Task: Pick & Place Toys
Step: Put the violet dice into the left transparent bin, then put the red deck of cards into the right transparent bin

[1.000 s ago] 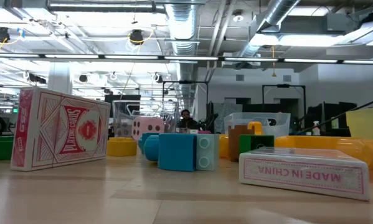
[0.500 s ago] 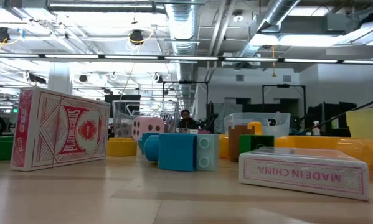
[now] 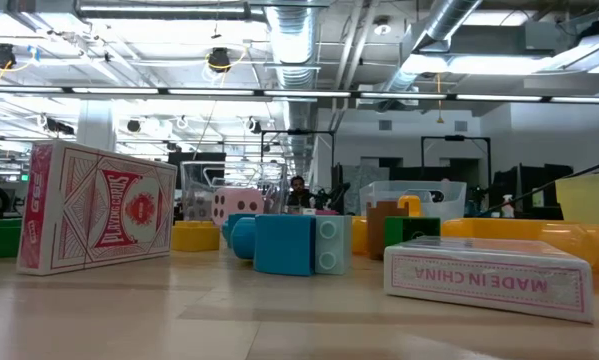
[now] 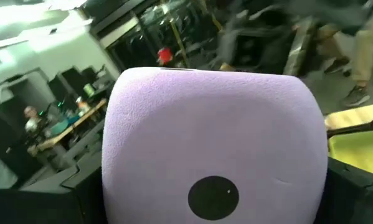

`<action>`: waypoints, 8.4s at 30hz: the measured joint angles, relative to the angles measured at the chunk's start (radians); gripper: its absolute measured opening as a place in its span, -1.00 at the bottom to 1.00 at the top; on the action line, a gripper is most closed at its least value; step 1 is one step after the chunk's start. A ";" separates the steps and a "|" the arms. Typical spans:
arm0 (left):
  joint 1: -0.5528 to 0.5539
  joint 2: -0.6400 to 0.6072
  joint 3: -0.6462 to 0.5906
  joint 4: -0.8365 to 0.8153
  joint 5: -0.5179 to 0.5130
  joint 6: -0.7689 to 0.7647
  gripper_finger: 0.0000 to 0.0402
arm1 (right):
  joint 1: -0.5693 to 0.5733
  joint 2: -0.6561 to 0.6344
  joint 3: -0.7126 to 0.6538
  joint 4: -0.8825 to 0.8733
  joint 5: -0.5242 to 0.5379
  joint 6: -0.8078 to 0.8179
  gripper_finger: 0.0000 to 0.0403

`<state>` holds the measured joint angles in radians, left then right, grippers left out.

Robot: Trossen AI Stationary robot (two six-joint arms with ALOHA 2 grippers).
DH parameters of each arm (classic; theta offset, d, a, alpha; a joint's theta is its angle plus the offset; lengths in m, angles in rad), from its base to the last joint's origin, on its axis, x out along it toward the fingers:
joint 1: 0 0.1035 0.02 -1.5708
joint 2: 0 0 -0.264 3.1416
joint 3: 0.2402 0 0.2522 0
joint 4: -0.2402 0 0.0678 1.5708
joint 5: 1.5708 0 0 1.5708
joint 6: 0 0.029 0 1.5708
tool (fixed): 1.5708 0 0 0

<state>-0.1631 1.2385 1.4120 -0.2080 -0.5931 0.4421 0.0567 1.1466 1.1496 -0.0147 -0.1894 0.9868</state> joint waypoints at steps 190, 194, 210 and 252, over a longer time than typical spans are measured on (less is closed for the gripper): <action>0.549 0.402 -0.214 -0.512 0.321 -1.397 0.99 | 0.059 -0.113 -0.001 -0.112 -0.019 -0.104 0.98; 0.559 0.402 -0.214 -0.514 0.374 -1.338 0.99 | 0.059 -0.113 -0.001 -0.112 -0.018 -0.104 0.98; 0.576 0.402 -0.214 -0.528 0.364 -1.309 0.99 | 0.059 -0.113 -0.002 -0.112 -0.019 -0.097 0.98; 0.627 -0.007 -0.215 -0.232 0.467 -1.148 0.99 | 0.052 -0.113 -0.002 -0.121 -0.019 -0.098 0.98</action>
<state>0.4641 1.2317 1.1969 -0.4397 -0.1261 -0.7059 0.1091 1.0336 1.1481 -0.1360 -0.2083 0.8893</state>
